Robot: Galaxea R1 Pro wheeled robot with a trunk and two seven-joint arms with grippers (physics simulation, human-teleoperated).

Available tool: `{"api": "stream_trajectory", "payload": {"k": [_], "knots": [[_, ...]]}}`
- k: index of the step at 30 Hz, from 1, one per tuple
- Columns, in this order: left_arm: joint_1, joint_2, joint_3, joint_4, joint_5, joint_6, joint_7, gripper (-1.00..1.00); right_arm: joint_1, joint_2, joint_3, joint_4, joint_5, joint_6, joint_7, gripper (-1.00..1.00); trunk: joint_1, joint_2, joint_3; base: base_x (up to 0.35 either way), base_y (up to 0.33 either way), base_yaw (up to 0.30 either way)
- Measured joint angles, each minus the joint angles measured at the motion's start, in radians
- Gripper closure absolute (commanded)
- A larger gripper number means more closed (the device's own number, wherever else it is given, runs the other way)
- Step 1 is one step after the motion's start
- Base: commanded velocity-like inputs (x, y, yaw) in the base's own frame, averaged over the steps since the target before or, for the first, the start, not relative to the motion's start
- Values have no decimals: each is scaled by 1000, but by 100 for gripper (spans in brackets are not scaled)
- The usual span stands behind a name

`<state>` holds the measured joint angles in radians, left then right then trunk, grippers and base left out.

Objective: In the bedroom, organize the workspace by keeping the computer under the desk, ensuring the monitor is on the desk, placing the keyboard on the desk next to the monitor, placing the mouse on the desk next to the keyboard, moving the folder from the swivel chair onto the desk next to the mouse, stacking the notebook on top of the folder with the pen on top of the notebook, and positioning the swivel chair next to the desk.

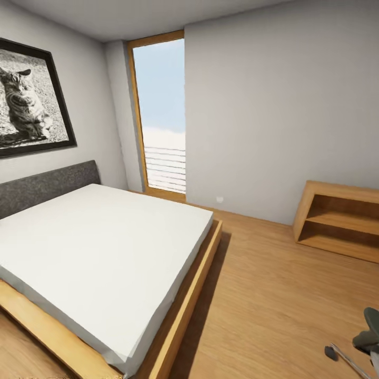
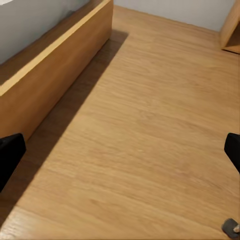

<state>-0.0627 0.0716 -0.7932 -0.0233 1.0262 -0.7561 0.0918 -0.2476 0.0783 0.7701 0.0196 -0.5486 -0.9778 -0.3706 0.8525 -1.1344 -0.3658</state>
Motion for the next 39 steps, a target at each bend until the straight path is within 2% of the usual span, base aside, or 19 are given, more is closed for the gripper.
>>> {"api": "stream_trajectory", "payload": {"k": [9, 18, 26, 39], "knots": [[0, 0, -1, -1, -1, 0, 0, -100, 0, -1, 0, 0, 0, 1, 2, -100, 0, 0, 1, 0, 0, -13], [0, -4, -1, -10, -6, -2, 4, -100, 0, -2, -1, 0, 0, 1, 3, -100, 0, 0, 5, 0, 0, -209], [0, -15, -1, -74, -10, 0, 10, -100, 0, -1, -1, 0, 0, 1, 3, -100, 0, 0, 10, 0, 0, -237], [-2, -15, 0, -181, -12, 37, 108, -100, 0, 0, 0, -2, -2, 9, 3, -100, 0, 0, 17, 0, 0, -242]]}}
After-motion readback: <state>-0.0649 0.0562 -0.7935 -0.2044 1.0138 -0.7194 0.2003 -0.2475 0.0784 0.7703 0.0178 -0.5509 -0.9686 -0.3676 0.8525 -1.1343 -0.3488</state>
